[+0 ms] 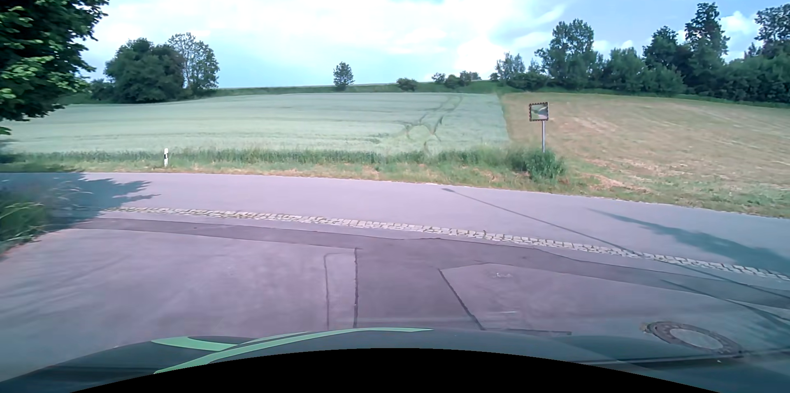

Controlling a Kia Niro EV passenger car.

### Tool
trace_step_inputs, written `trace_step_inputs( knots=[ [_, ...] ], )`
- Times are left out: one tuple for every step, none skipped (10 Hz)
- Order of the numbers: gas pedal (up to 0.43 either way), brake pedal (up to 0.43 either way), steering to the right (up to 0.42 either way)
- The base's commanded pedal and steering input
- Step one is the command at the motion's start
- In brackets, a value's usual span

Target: Follow the waypoints while adhering to traffic rules and regulations

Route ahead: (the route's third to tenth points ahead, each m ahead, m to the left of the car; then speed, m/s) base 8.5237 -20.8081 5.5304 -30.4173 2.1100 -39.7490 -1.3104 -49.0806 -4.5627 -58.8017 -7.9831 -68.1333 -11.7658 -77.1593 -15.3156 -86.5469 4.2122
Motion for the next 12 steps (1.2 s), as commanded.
trace_step_inputs(
  knots=[
    [0.0,0.268,0.292],
    [0.0,0.268,0.303],
    [0.0,0.274,0.305],
    [0.0,0.28,0.306],
    [0.0,0.28,0.308],
    [0.0,0.287,0.314],
    [0.0,0.287,0.322],
    [0.0,0.287,0.327],
    [0.0,0.287,0.333],
    [0.0,0.293,0.34],
    [0.0,0.293,0.348],
    [0.0,0.293,0.356]
  ],
)
